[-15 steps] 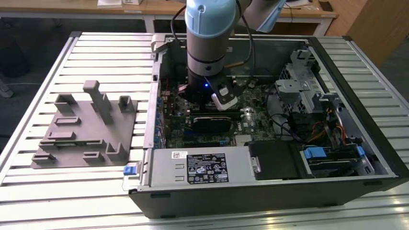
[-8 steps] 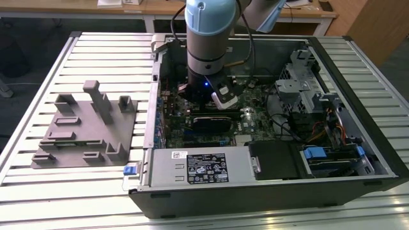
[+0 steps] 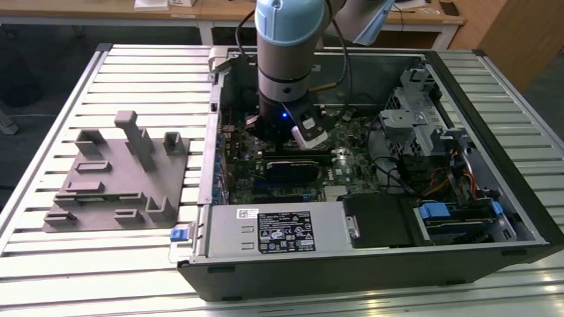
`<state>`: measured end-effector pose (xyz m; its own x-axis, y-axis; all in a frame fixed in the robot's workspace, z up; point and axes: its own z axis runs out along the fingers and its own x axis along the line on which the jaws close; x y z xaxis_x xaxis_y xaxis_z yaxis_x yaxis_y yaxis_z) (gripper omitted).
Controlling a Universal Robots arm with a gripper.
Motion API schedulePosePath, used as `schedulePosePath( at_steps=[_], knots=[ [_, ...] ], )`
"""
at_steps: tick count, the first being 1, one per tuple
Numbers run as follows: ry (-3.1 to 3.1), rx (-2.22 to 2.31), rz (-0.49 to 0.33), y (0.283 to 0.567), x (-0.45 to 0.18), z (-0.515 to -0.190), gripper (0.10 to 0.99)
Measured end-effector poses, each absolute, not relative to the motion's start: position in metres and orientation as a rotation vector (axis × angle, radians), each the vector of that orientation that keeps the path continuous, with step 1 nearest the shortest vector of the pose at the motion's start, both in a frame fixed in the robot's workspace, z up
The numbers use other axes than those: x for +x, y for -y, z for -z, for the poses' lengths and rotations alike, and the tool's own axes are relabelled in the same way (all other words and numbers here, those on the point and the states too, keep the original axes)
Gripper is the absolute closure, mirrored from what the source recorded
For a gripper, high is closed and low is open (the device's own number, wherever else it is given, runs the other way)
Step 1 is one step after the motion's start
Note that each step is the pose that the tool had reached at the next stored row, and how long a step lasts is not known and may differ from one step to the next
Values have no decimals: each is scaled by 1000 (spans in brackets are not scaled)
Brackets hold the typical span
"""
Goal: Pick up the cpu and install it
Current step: 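Install the second cpu locking lever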
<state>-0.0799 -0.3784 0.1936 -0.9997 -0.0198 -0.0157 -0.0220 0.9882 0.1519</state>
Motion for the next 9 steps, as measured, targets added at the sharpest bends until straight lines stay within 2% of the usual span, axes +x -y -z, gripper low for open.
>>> schedulePosePath(
  at_steps=[9],
  knots=[
    [-3119,-33,-221,378,-80,-196,980]
  ],
)
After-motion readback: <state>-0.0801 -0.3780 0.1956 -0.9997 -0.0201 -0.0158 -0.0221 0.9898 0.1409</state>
